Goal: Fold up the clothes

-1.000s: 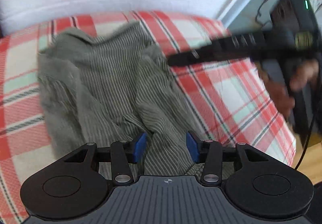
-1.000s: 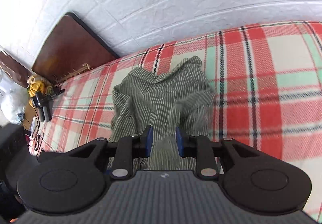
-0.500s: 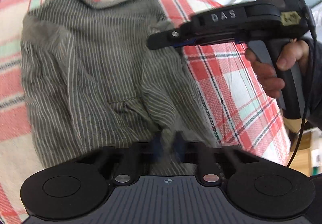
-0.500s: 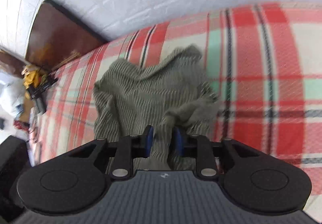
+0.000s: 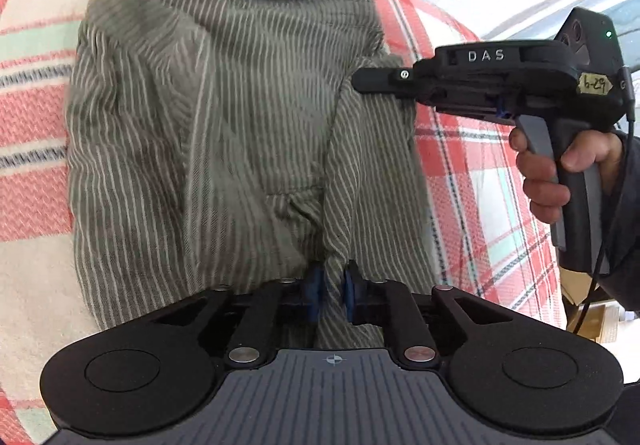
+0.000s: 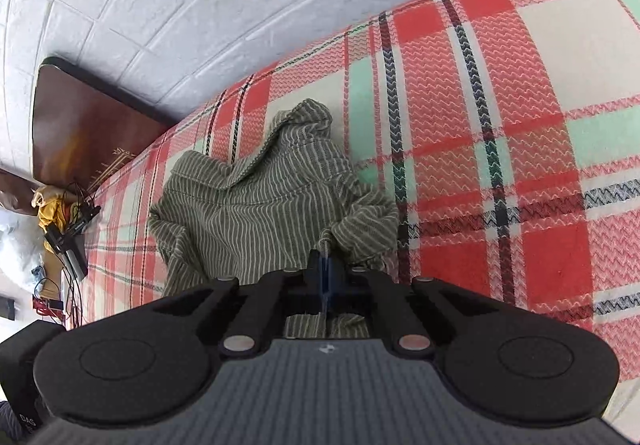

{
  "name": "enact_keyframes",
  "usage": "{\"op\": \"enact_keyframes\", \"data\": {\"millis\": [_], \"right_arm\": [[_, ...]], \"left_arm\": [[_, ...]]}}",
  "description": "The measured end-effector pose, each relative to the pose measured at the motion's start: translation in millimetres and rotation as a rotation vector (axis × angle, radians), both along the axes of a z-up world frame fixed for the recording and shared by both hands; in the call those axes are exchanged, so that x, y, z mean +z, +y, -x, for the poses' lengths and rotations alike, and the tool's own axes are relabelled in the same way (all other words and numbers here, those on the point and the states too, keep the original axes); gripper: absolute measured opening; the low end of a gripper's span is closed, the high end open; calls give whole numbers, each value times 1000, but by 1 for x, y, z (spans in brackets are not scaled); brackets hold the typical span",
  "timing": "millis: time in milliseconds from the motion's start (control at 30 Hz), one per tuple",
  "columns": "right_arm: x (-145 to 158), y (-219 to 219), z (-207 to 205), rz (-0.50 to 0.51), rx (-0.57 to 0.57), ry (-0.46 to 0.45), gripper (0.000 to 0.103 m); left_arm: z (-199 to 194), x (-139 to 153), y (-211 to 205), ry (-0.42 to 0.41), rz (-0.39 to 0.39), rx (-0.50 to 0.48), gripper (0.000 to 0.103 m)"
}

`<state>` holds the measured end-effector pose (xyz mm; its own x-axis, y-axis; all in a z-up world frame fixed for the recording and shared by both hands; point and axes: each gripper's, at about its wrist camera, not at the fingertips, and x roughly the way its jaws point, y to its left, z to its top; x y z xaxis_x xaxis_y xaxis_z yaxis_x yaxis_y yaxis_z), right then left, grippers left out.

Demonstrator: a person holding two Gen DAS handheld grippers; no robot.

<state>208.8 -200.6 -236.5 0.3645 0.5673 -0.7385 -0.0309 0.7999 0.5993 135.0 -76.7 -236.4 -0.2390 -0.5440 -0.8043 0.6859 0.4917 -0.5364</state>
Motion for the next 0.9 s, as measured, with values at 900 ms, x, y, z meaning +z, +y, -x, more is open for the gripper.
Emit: {"op": "enact_keyframes", "data": {"millis": [900], "right_arm": [[-24,-5,-9,-61,-2,25,0]], "left_arm": [[5,-14,3,69,33,-19,29]]}}
